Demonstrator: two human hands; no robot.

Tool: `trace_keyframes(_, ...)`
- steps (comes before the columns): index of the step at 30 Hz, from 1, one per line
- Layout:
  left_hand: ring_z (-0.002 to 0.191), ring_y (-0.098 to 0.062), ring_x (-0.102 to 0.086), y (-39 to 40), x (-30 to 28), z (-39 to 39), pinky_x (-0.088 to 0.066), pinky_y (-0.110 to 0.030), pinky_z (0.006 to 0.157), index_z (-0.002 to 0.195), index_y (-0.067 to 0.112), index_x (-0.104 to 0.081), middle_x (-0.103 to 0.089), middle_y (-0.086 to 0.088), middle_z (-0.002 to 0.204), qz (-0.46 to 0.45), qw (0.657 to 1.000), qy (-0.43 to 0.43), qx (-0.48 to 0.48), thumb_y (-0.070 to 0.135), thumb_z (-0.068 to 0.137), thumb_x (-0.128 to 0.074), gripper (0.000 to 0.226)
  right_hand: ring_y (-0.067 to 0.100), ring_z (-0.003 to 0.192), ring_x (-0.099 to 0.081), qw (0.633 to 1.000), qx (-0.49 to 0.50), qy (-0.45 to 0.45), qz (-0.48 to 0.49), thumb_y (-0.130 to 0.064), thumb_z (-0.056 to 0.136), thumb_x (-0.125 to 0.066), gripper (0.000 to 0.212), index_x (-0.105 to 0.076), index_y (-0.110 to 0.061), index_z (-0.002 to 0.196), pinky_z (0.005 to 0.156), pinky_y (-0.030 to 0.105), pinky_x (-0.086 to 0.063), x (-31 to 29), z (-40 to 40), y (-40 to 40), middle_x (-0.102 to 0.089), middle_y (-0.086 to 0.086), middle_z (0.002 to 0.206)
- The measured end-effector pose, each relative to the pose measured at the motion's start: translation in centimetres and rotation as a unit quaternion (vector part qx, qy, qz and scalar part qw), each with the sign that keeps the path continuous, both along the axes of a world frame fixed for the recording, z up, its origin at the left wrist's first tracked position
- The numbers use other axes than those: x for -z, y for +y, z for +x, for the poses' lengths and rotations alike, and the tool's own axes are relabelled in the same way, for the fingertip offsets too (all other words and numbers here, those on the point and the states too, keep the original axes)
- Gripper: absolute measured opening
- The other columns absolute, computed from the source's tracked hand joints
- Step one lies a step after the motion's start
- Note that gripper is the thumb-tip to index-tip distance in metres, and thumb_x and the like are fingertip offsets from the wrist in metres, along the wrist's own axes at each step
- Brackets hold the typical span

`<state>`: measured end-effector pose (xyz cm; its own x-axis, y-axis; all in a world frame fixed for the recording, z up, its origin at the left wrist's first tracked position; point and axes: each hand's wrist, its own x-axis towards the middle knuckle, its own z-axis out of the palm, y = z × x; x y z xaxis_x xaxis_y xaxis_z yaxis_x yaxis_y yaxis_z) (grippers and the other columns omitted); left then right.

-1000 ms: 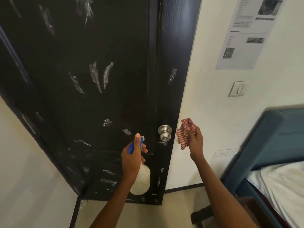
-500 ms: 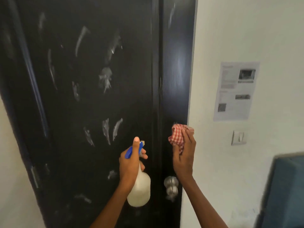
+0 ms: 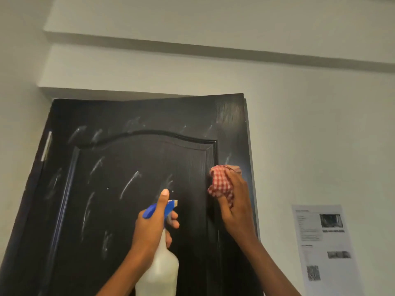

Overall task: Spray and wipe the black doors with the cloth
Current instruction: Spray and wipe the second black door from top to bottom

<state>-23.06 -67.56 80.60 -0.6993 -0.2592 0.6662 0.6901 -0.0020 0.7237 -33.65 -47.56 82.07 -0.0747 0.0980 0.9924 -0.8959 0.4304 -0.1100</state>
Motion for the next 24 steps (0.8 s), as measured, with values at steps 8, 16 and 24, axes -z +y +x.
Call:
trace_keyframes(8,0.044,-0.022,-0.051,1.6,0.3,-0.5,-0.043,-0.028,0.044,0.091,0.004,-0.073,-0.067,-0.015,0.069,-0.056,0.995,-0.035,0.069,0.055,0.09,-0.06,0.052,0.022,0.077,-0.075,0.676,-0.596,-0.232,-0.366,-0.036,0.102,-0.046,0.039,-0.065,-0.008,0.122,0.062,0.032,-0.062,7.2,3.2,-1.8,-0.074,0.011,0.095)
trace_keyframes(16,0.051,-0.014,-0.057,2.9,2.7,-2.2,-0.045,-0.026,0.047,0.097,0.015,-0.074,-0.068,-0.005,0.071,-0.139,0.988,-0.043,0.046,0.021,0.091,-0.072,0.009,0.03,0.098,-0.074,0.715,-0.562,-0.295,-0.294,-0.059,0.045,-0.096,0.101,-0.066,-0.008,0.127,0.076,0.037,-0.063,10.4,3.2,-2.9,-0.073,0.017,0.115)
trace_keyframes(24,0.051,-0.007,-0.057,3.2,2.9,-1.8,-0.045,-0.019,0.046,0.11,0.017,-0.071,-0.069,-0.014,0.076,-0.174,0.983,-0.031,0.043,0.026,0.089,-0.072,0.023,0.029,0.126,-0.062,0.876,-0.392,-0.214,-0.182,-0.076,0.074,-0.07,0.091,-0.048,-0.021,0.143,0.102,0.042,-0.054,12.6,2.1,-3.9,-0.064,0.004,0.136)
